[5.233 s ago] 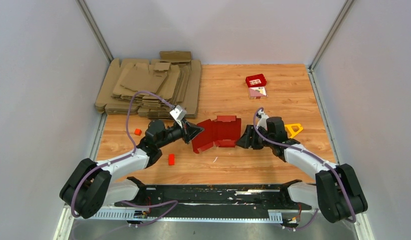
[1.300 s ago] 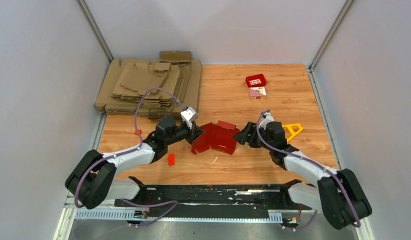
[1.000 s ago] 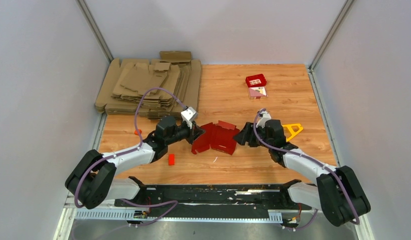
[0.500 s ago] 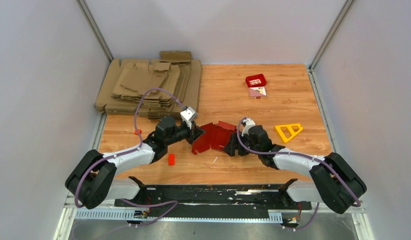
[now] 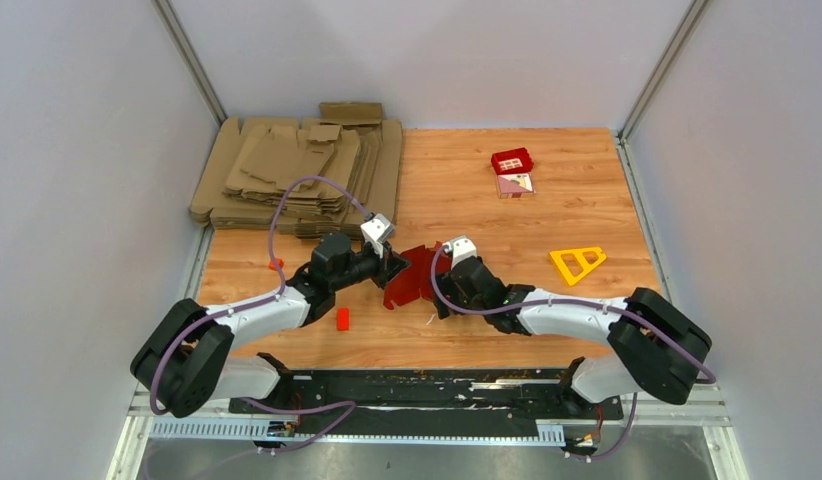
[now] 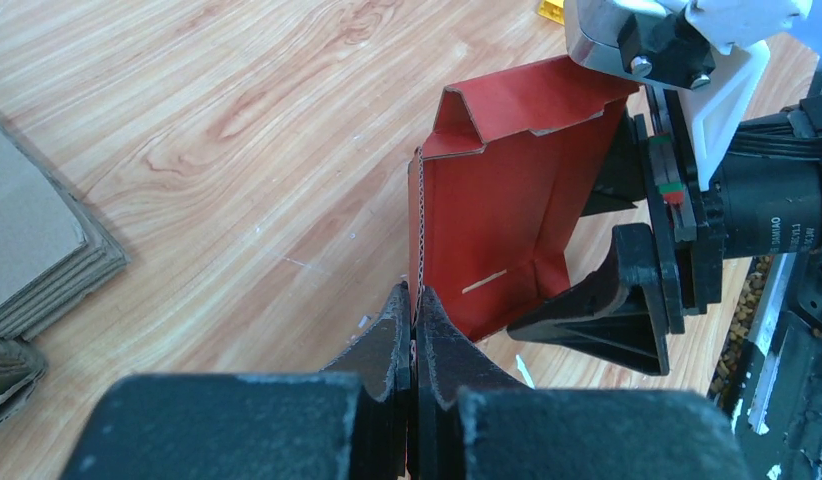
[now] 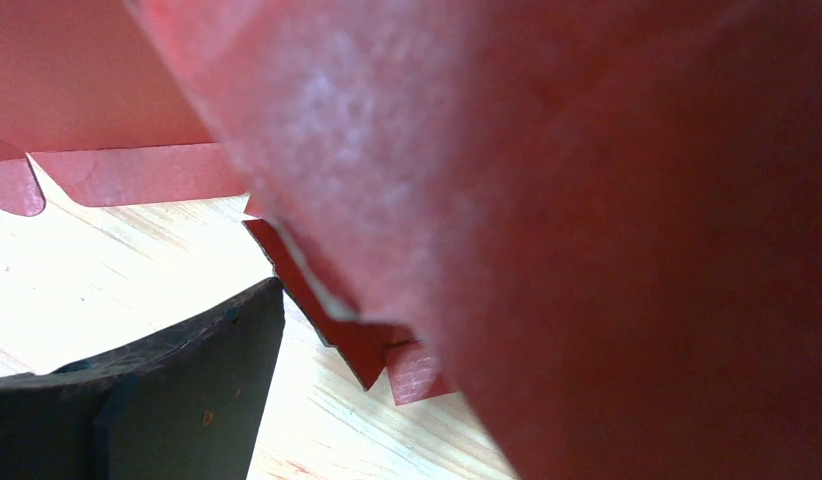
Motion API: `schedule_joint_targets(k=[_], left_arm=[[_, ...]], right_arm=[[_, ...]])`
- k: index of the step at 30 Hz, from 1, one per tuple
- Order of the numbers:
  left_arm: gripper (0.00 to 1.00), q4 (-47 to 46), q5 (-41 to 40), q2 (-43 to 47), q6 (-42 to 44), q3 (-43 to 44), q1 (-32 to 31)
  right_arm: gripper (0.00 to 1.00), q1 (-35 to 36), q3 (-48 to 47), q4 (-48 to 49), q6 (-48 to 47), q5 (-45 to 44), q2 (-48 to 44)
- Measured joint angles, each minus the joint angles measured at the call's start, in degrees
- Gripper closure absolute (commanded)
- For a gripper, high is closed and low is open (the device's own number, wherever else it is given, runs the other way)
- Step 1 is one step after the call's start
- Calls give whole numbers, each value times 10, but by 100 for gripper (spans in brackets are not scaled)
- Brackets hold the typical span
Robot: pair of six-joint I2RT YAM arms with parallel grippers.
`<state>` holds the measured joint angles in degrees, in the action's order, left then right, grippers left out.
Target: Fold the paper box
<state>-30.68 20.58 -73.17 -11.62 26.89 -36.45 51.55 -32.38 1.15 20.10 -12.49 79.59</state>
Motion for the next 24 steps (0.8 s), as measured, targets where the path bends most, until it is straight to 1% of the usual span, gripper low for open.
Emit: schedule_joint_targets(k=[5, 8, 16, 20, 24], left_arm=[[100, 0, -2, 0, 0, 0, 0], [100, 0, -1, 0, 0, 0, 0], [100, 0, 0, 0, 0, 0, 0], [100, 0, 0, 0, 0, 0, 0], [100, 0, 1, 0, 0, 0, 0]], right_arm=[[14, 8, -8, -18, 0, -24, 0], [13, 7, -8, -31, 2, -36, -12], [14, -24, -8, -39, 4, -43, -47], [15, -30, -8, -39, 3, -43, -43], [16, -27, -9, -44, 3, -44, -12]])
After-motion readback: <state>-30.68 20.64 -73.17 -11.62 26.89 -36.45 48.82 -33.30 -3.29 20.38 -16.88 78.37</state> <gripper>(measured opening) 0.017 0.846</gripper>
